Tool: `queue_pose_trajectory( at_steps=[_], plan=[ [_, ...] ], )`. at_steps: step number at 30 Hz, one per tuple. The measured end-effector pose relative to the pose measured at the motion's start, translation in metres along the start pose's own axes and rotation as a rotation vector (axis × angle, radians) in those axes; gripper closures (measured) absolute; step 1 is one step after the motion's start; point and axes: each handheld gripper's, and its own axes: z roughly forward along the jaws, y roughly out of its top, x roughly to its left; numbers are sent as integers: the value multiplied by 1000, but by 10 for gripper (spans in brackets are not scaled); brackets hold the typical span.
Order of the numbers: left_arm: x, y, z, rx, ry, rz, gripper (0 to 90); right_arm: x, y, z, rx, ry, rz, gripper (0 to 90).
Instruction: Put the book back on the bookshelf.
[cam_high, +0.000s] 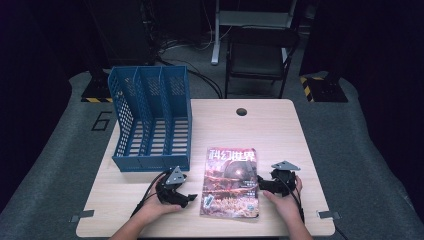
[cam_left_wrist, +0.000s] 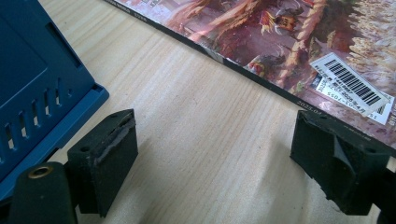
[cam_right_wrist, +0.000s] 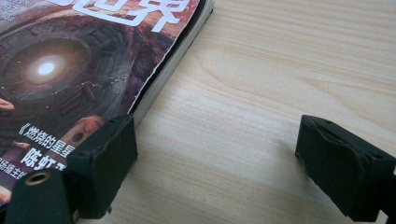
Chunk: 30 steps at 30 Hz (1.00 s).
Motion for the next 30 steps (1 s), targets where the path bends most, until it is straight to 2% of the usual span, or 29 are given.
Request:
queue_pose_trajectory(
  at_steps=[11, 26, 30],
  plan=[
    [0, 0, 0, 0, 0, 0, 146, 2, -1, -1, -4, -11, 16, 124],
    [0, 0, 0, 7, 1, 0, 147, 1, -1, -1, -2, 9, -1, 133],
    [1, 1, 0, 11, 3, 5, 147, 1, 0, -3, 0, 3, 0, 192]
  ],
)
